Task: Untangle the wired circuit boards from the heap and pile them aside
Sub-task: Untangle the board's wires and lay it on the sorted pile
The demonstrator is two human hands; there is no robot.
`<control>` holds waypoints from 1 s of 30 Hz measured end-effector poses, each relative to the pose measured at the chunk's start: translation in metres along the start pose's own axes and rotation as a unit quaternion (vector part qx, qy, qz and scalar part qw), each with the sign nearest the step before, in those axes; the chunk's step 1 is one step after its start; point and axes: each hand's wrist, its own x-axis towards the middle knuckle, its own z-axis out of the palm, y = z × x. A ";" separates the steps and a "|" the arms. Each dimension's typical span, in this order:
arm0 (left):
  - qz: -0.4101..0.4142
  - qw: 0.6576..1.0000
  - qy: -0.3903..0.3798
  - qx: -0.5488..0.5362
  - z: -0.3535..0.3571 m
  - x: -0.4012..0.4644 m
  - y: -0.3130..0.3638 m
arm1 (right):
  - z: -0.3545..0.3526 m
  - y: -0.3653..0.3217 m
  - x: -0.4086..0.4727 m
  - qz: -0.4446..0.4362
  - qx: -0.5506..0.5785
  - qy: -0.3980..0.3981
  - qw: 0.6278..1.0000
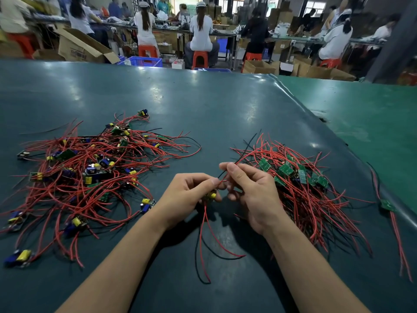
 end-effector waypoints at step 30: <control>-0.015 0.999 -0.040 -0.026 0.004 -0.006 0.007 | -0.010 -0.001 0.007 0.055 0.019 0.024 0.998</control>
